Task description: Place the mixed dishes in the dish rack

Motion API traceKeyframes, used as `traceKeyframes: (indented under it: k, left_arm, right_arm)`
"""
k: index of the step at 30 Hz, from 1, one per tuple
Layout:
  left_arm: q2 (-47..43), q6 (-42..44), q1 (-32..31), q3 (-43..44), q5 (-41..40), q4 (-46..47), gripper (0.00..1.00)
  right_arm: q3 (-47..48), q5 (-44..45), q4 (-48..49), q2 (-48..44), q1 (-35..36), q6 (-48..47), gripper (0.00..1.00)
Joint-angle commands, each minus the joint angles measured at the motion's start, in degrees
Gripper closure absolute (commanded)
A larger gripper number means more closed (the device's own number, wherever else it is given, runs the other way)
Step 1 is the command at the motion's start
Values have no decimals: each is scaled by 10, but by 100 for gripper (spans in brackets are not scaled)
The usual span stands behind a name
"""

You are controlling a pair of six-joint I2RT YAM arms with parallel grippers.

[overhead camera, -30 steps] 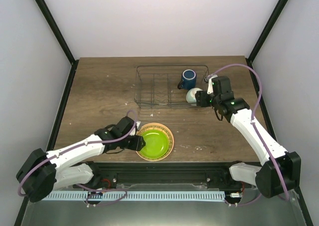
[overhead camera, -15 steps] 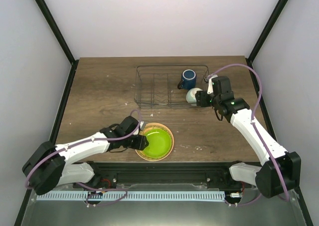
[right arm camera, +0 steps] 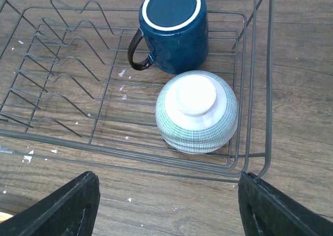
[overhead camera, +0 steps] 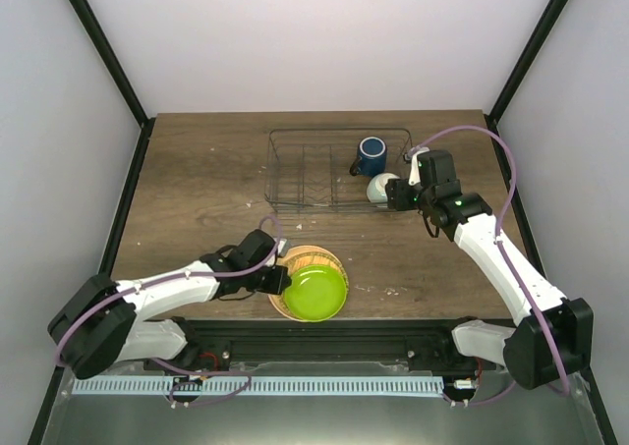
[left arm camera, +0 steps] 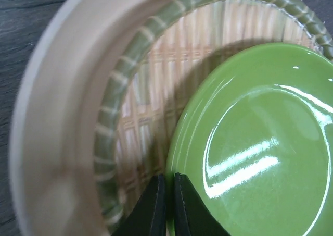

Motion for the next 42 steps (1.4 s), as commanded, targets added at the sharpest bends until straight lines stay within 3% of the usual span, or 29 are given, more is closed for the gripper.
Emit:
traceKeyframes:
  k: [1,12,18,24,30,42]
  left_arm:
    - [-21,7,-4,-8,-8,-31,100]
    - [-114,13,-4,12,-42,-83,100]
    - [-190,26,-4,25,-103,-97,100]
    - [-230,57,-2,29,-138,-78,100]
    - [-217,62,-1,29,-124,-38,100]
    - [-189,73,-2,90,-97,-14,100]
  right_arm:
    - [0,10,-3,0,6,2,26]
    - [-36,-99,43,-29,6,5,24]
    - [-88,-261,95,-53,6,-4,14]
    - [-166,-428,191,-67,6,9,13]
    - [-209,-485,242,-68,20,2,15]
    - [-236,-460,339,3,87,47,15]
